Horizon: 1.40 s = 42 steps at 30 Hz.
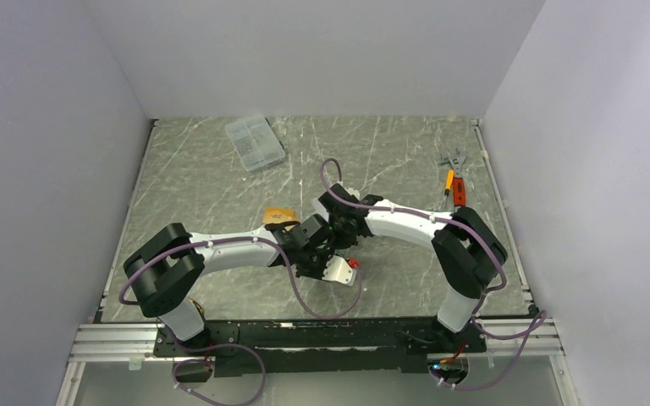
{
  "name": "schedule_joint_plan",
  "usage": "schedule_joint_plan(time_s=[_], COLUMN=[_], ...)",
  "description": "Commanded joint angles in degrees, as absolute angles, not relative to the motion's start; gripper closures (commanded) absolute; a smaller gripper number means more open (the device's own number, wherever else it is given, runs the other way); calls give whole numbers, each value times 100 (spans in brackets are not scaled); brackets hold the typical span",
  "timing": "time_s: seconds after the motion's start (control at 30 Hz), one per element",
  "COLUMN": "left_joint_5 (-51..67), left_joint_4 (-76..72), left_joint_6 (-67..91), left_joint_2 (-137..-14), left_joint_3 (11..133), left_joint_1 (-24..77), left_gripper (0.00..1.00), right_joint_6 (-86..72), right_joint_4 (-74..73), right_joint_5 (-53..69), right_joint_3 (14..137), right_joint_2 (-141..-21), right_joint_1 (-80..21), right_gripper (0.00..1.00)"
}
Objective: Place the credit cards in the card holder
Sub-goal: Close the card holder at the center of the board.
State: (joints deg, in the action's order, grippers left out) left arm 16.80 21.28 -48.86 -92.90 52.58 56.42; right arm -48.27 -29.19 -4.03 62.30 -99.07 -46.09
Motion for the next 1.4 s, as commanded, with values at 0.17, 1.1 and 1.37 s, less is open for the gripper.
schedule_joint_plan(time_s=[0.17, 1.1, 1.37], left_joint_5=[1801, 2239, 2237], left_joint_4=[2212, 2554, 2731], left_joint_6=[-4989, -4797, -4682], left_joint_2=[-9319, -9102, -8797], left_joint_3=[5301, 5516, 5629], left_joint_1=[5561, 5151, 5125], left_gripper=[72, 71, 66], right_joint_6=[-4960, -5321, -5309], right_joint_4=[-2953, -2895, -2962], right_joint_5=[-467, -878, -1042], right_joint_3=[6140, 5429, 5482], right_joint_2=[-10065, -9949, -10098], right_joint_1=[-4693, -4863, -4992], right_gripper=[100, 100, 100])
